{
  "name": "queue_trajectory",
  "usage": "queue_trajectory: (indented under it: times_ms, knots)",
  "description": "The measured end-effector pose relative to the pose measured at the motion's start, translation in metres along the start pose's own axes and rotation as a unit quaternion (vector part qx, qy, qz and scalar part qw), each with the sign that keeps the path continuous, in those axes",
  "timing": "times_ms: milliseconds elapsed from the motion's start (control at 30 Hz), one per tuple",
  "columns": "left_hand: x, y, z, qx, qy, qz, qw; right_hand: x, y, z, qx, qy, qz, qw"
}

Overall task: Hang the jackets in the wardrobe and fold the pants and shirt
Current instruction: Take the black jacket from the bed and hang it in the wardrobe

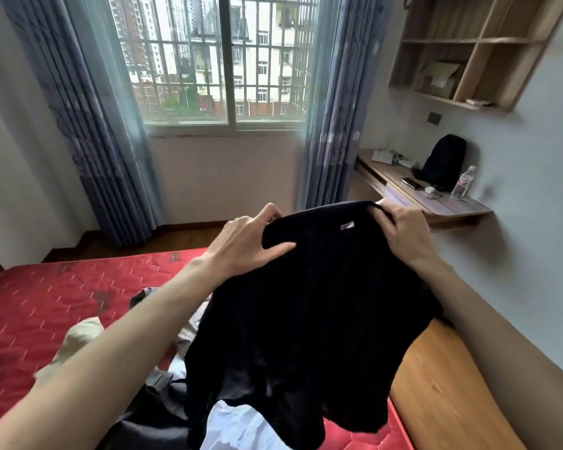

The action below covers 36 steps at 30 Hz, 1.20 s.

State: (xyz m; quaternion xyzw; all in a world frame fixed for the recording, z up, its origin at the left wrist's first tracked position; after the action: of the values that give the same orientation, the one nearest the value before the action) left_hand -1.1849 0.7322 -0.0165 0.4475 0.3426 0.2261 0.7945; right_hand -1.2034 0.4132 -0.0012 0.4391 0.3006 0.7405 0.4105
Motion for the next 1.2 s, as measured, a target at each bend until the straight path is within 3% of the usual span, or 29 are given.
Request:
queue_trajectory:
  times_ms: [67, 167, 267, 367, 500, 567, 700, 800, 1033, 1200]
  knots:
    - [0.014, 0.003, -0.002, 0.059, -0.020, 0.066, 0.996, -0.001, -0.009, -0.008, 0.078, 0.053, 0.040, 0.995]
    - [0.033, -0.001, -0.010, 0.092, -0.058, 0.129, 0.986, 0.001, -0.016, -0.018, 0.127, 0.079, 0.015, 0.989]
    - [0.037, -0.006, -0.019, 0.073, -0.079, 0.164, 0.981, 0.007, -0.012, -0.015, 0.103, 0.070, -0.020, 0.992]
    - [0.035, -0.009, -0.018, 0.042, -0.030, 0.176, 0.983, 0.017, -0.011, -0.010, 0.079, 0.089, -0.051, 0.992]
    - [0.017, -0.022, -0.012, 0.020, 0.058, 0.064, 0.996, 0.034, -0.011, -0.011, 0.042, 0.088, -0.006, 0.995]
    - [0.006, -0.033, -0.009, 0.049, 0.072, -0.039, 0.995, 0.043, -0.011, -0.012, 0.028, 0.085, 0.041, 0.995]
    - [-0.002, -0.058, -0.011, 0.130, 0.161, -0.335, 0.919, 0.058, -0.004, -0.019, 0.043, 0.051, 0.123, 0.990]
    - [-0.001, -0.065, -0.016, 0.112, 0.144, -0.398, 0.899, 0.060, 0.007, -0.027, 0.070, 0.016, 0.164, 0.984]
    - [-0.017, -0.054, -0.012, 0.079, 0.026, -0.332, 0.940, 0.067, 0.037, -0.053, 0.093, -0.036, 0.191, 0.976]
    - [-0.027, -0.054, -0.012, 0.091, -0.002, -0.179, 0.980, 0.074, 0.053, -0.094, 0.064, -0.077, 0.102, 0.990]
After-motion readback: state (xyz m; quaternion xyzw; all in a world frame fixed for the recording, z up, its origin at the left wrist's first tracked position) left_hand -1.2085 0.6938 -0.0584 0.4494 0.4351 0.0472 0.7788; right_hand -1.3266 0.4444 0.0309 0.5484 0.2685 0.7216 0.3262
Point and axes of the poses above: each hand's wrist, its own z-axis towards the middle knuckle, its own y-axis out of the back of the hand, x = y × z, the point moved 4 cm from there along z, towards the middle knuckle, and after that the axes turned 12 degrees about x, right-handed, at the moved point
